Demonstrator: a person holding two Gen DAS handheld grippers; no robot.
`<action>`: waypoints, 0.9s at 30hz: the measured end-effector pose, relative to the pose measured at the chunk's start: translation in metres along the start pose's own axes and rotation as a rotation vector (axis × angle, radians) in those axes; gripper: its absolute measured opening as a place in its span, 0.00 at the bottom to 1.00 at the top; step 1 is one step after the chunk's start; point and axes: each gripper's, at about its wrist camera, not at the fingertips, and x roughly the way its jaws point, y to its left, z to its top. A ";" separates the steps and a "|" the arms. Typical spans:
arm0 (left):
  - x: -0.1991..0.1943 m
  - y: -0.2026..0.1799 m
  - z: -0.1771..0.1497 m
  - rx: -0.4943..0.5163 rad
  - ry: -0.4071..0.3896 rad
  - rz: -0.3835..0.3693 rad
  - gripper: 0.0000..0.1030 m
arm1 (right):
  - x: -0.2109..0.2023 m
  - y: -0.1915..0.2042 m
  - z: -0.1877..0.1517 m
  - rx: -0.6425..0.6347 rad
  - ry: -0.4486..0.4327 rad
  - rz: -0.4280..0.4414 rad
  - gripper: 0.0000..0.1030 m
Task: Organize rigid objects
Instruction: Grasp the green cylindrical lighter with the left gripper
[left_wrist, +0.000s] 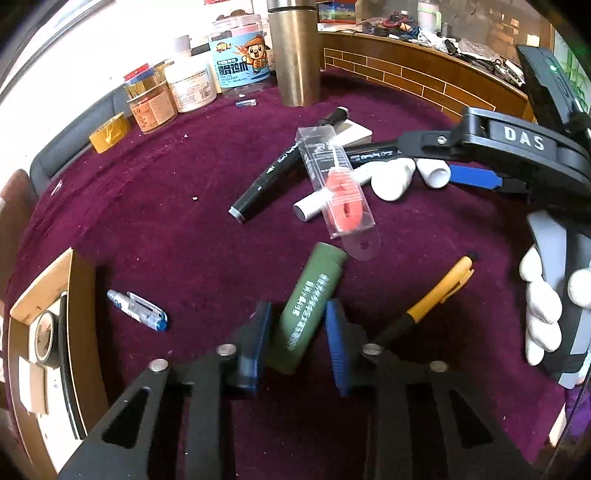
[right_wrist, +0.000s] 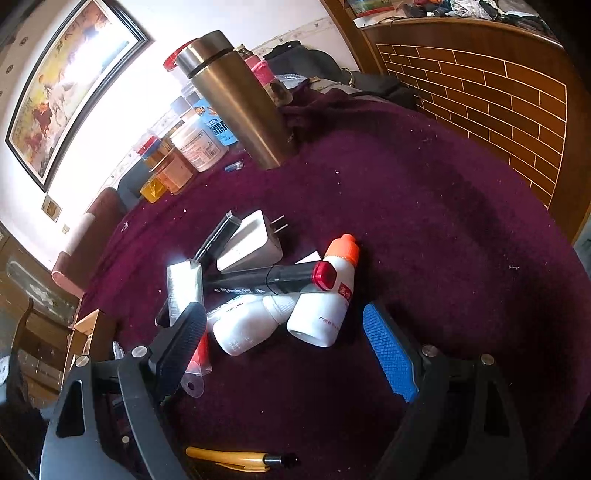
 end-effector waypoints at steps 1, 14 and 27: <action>-0.001 -0.003 -0.002 0.005 -0.003 0.003 0.20 | 0.000 0.000 0.000 0.001 0.000 0.000 0.85; 0.006 0.006 -0.003 -0.112 -0.029 -0.014 0.35 | 0.000 0.001 0.000 -0.009 0.003 -0.007 0.85; -0.083 0.051 -0.050 -0.399 -0.196 -0.180 0.16 | -0.001 0.000 0.001 -0.002 0.002 0.000 0.85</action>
